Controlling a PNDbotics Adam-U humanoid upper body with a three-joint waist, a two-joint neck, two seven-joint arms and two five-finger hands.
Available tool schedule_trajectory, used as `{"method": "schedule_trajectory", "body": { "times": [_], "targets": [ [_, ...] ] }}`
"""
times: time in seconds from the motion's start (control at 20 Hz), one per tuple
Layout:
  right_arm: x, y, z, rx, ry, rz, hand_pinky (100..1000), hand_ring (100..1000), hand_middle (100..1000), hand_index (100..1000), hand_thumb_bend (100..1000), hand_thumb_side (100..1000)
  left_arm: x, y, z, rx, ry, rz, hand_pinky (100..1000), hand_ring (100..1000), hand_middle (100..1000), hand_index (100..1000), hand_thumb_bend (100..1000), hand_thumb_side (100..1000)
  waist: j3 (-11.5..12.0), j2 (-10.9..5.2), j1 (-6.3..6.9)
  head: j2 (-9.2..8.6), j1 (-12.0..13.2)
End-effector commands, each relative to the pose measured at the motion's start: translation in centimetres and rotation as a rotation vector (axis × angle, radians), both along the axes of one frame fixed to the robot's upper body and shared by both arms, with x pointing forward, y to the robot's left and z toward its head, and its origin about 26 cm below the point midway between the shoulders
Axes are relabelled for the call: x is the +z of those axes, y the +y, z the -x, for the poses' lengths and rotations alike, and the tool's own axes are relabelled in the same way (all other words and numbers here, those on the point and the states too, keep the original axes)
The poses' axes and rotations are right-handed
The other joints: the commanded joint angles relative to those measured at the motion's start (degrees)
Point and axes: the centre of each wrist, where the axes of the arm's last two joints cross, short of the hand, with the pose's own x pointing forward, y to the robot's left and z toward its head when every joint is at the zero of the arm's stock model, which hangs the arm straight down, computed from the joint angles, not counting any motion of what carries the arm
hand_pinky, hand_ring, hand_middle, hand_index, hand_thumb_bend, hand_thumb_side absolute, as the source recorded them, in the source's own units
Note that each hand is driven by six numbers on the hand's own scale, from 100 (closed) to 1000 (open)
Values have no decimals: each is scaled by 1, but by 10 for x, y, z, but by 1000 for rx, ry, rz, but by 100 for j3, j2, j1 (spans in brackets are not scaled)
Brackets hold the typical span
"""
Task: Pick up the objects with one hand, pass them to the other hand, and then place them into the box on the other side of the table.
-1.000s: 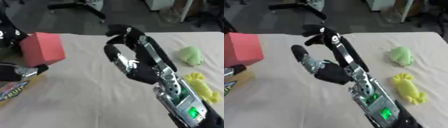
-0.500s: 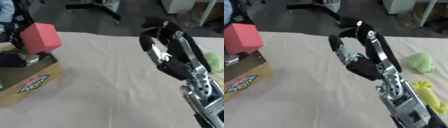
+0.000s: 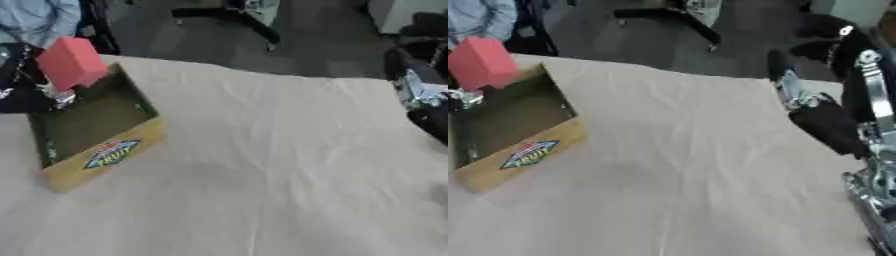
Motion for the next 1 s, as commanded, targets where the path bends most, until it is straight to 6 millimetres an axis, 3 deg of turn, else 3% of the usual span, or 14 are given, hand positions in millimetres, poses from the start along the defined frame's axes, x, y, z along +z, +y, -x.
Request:
{"method": "schedule_trajectory", "body": {
  "times": [0.05,0.6,0.75,0.8,0.85,0.9,1.0],
  "targets": [
    [9,-12,0,-60,-45,-2,811,698,724,823,357,499,12,23,2,84,8,-41,522,516,323,383,556,160,8,-151,27,15,75],
    [18,-29,-4,-170,-97,-59,811,699,725,823,360,488,-14,49,-17,203,189,-108,569,547,384,438,504,180,-26,-165,-19,93,133],
    [18,-31,-4,-179,-95,-61,811,699,724,822,362,490,-18,51,-20,193,206,-103,578,577,445,524,666,149,-31,-163,-20,115,100],
    [18,-31,-5,-180,-94,-62,811,698,724,822,363,490,-19,51,-21,187,211,-103,591,609,496,614,724,162,-32,-161,-19,118,84],
    [17,-31,-5,-180,-93,-62,811,698,724,822,363,490,-20,52,-22,181,216,-105,591,609,496,614,724,162,-33,-160,-18,121,71],
    [17,-31,-5,-181,-92,-63,810,697,723,822,363,490,-20,52,-23,176,219,-108,600,635,532,705,769,172,-34,-158,-17,119,56],
    [16,-31,-5,-184,-87,-64,810,696,723,821,364,491,-21,52,-24,167,221,-114,605,646,540,721,782,163,-36,-154,-16,118,36]
  ]
}}
